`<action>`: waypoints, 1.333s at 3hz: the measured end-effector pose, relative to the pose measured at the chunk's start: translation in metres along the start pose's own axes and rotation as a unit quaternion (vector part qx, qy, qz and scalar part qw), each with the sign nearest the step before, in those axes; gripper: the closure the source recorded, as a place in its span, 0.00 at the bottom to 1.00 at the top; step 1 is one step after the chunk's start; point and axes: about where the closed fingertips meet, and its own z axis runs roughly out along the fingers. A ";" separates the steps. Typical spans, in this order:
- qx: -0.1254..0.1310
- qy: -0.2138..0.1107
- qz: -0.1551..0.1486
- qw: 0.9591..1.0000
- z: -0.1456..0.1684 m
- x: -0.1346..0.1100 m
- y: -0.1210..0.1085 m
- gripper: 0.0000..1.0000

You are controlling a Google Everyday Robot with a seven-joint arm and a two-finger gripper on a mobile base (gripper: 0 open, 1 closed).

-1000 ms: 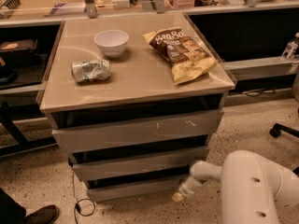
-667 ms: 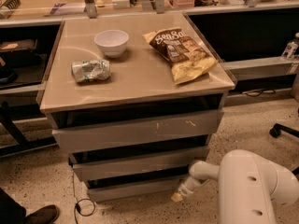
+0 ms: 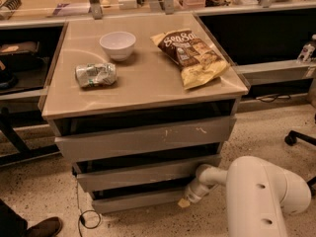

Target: Close bottom drawer

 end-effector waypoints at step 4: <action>0.000 0.000 0.000 1.000 0.000 0.000 0.000 0.00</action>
Offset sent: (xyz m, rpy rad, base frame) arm 0.0000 0.0000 0.0000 0.0000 0.0000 0.0000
